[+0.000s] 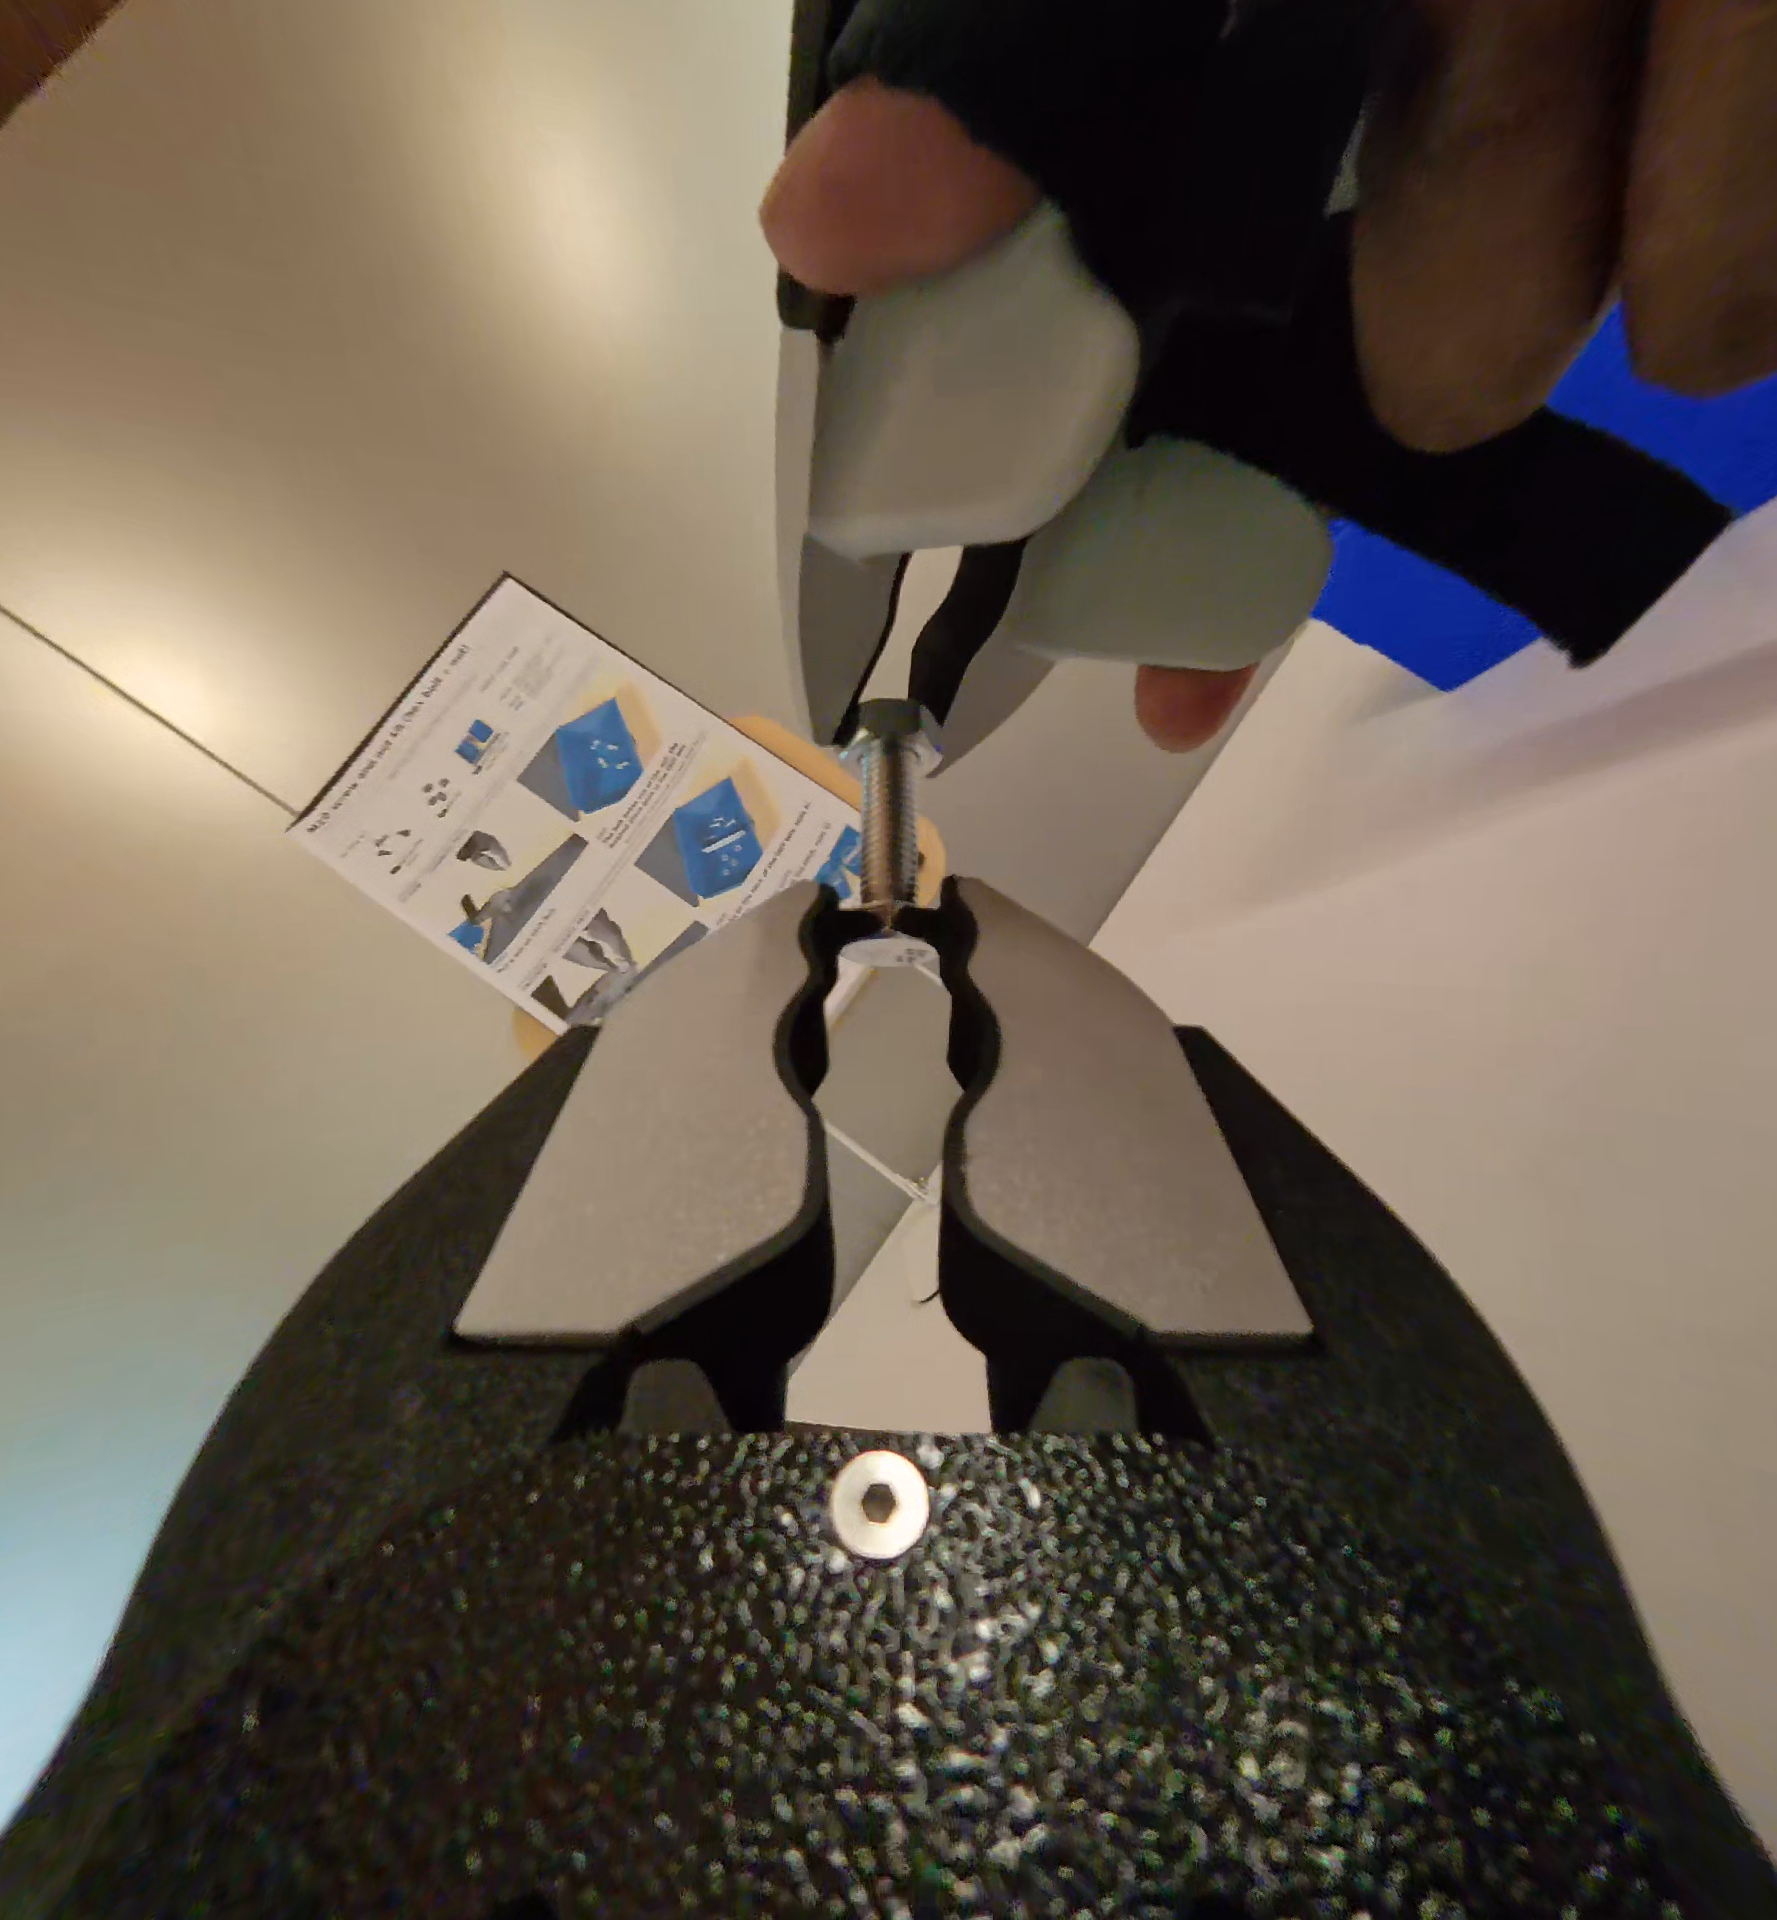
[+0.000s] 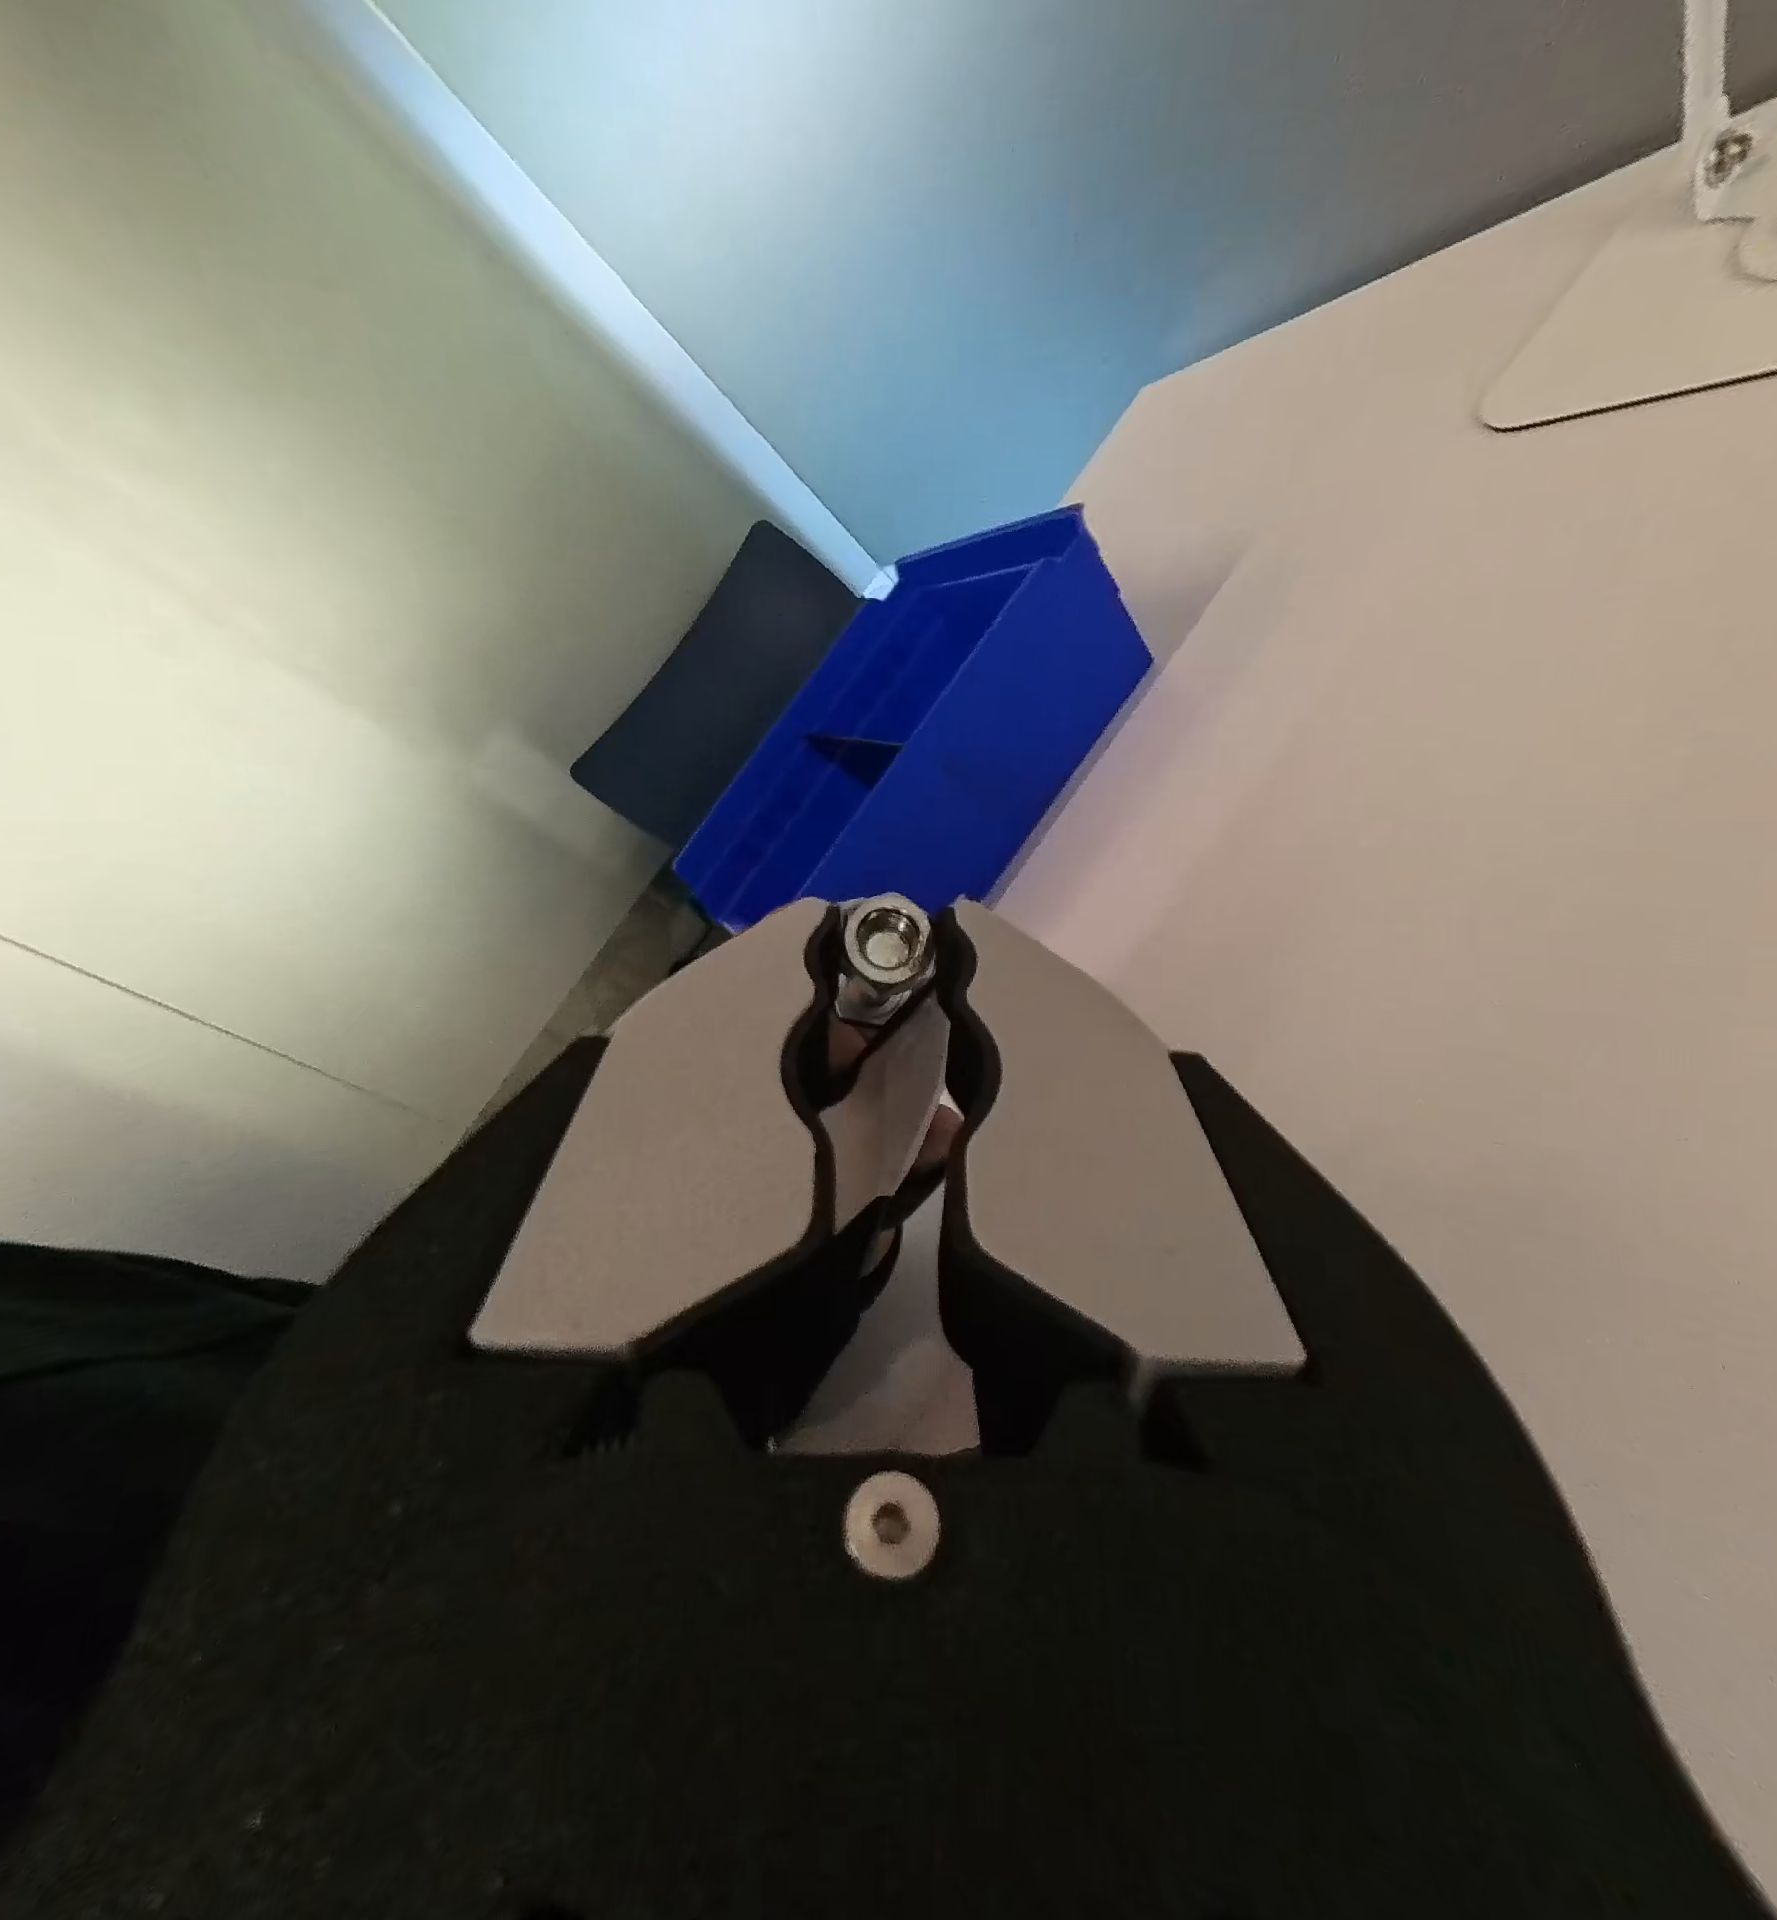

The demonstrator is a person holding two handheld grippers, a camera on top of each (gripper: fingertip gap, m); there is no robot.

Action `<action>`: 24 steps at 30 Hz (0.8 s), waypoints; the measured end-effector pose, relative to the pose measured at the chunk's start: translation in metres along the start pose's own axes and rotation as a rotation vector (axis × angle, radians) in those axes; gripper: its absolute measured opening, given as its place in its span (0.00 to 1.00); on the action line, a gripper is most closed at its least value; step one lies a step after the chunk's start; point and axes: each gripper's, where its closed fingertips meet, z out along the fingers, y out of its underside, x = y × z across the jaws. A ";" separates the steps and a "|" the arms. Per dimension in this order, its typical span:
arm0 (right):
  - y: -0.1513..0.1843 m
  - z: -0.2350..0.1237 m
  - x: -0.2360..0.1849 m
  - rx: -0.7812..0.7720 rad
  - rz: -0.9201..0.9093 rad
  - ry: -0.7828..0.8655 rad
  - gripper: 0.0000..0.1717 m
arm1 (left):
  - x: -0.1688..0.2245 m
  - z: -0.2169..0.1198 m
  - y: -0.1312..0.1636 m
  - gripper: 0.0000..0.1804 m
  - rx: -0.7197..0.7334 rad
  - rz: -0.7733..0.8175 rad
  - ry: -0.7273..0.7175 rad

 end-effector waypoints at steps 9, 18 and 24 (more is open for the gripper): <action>0.004 0.005 -0.039 -0.006 -0.123 -0.014 0.11 | -0.022 -0.022 -0.016 0.10 0.051 -0.105 -0.097; -0.009 0.002 -0.054 0.062 -0.252 -0.022 0.14 | -0.022 -0.032 -0.021 0.10 0.080 -0.342 -0.045; -0.017 -0.012 0.037 0.118 -0.469 0.199 0.11 | -0.010 -0.033 0.025 0.10 -0.053 -0.550 0.047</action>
